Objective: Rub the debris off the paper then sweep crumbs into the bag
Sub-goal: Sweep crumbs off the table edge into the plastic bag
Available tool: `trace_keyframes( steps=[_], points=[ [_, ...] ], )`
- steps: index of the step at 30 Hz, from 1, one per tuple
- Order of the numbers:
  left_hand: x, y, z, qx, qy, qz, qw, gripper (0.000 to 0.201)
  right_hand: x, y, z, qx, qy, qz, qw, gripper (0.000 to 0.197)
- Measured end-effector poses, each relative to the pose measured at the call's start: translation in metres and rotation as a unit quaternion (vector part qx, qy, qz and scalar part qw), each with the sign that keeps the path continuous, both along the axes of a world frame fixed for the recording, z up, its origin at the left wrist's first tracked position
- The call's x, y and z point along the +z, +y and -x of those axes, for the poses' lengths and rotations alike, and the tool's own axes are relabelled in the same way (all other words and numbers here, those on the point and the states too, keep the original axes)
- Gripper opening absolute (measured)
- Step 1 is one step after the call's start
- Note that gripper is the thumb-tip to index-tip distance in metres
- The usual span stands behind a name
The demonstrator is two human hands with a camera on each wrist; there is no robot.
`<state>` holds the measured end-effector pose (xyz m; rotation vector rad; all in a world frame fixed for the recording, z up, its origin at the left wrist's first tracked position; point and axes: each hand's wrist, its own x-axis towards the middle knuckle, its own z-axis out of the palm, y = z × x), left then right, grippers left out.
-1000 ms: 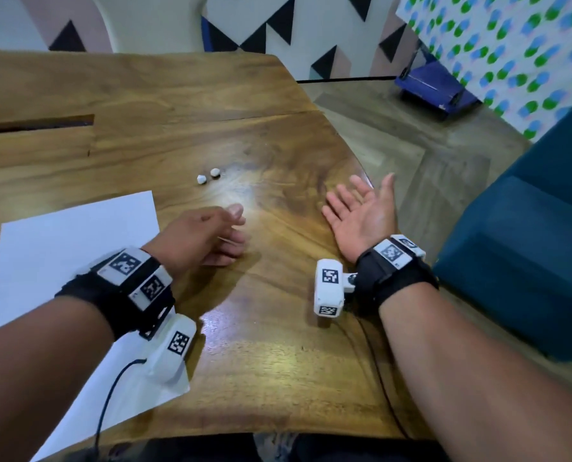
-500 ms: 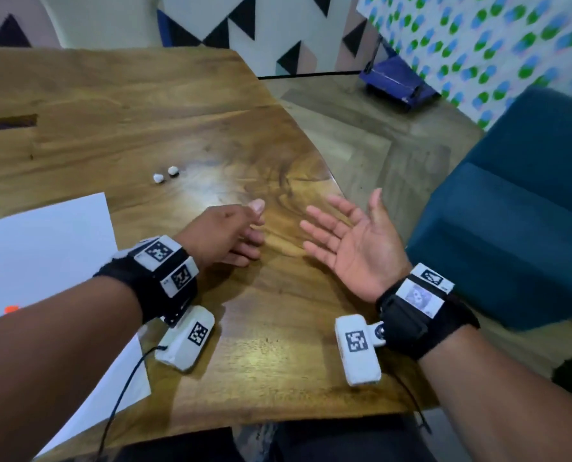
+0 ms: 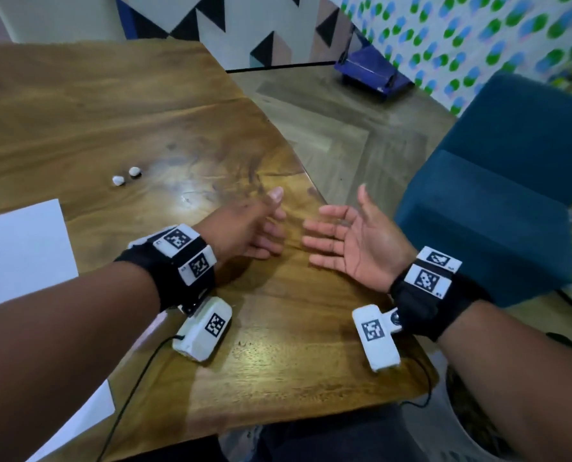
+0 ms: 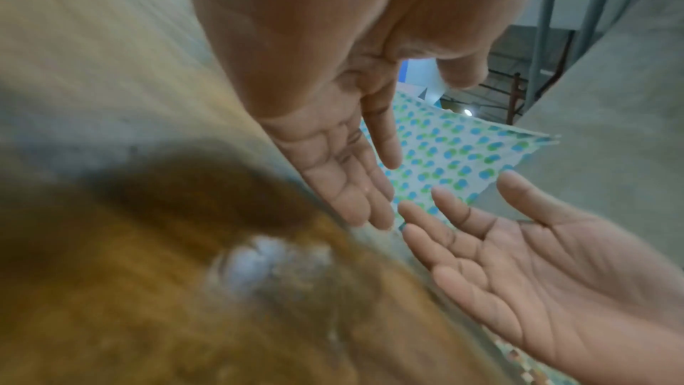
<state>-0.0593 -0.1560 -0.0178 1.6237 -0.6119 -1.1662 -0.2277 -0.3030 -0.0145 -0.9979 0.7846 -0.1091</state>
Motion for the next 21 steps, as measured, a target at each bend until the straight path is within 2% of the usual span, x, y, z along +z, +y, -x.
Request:
trace_keyframes(
  steps=[2, 4, 5, 7, 12, 15, 17, 18, 20, 21],
  points=[
    [-0.002, 0.009, 0.001, -0.093, 0.043, -0.058, 0.993, 0.077, -0.006, 0.009, 0.02, 0.073, 0.008, -0.049, 0.996, 0.078],
    [-0.008, 0.017, 0.004, -0.194, 0.065, -0.121, 0.971, 0.087, -0.016, 0.016, 0.041, 0.174, 0.028, -0.098, 0.979, 0.08],
    [-0.011, 0.017, 0.005, -0.207, 0.067, -0.133, 0.967, 0.089, -0.021, 0.016, 0.046, 0.212, 0.042, -0.107, 0.97, 0.081],
    [-0.013, 0.007, 0.005, -0.175, 0.066, -0.124, 0.974, 0.09, -0.023, 0.008, 0.042, 0.239, 0.057, -0.109, 0.963, 0.081],
    [-0.008, -0.033, 0.0, -0.081, 0.033, -0.044, 0.995, 0.078, -0.017, -0.026, -0.001, 0.188, 0.043, -0.042, 0.98, 0.077],
    [-0.004, -0.043, -0.014, -0.019, -0.026, 0.005, 0.999, 0.067, -0.01, -0.044, -0.018, 0.115, 0.02, 0.034, 0.993, 0.071],
    [-0.001, -0.039, -0.038, 0.028, -0.079, 0.035, 0.996, 0.05, -0.002, -0.058, -0.025, 0.095, -0.012, 0.066, 0.993, 0.062],
    [-0.002, -0.037, -0.055, 0.039, -0.151, 0.036, 0.987, 0.039, 0.004, -0.064, -0.029, 0.093, -0.023, 0.086, 0.992, 0.055],
    [-0.003, -0.033, -0.089, 0.031, -0.315, -0.025, 0.948, 0.022, 0.016, -0.078, -0.043, 0.096, -0.017, 0.166, 0.981, 0.038],
    [-0.002, -0.033, -0.101, 0.018, -0.366, -0.074, 0.928, 0.028, 0.022, -0.084, -0.054, 0.102, -0.003, 0.226, 0.969, 0.032]
  ],
)
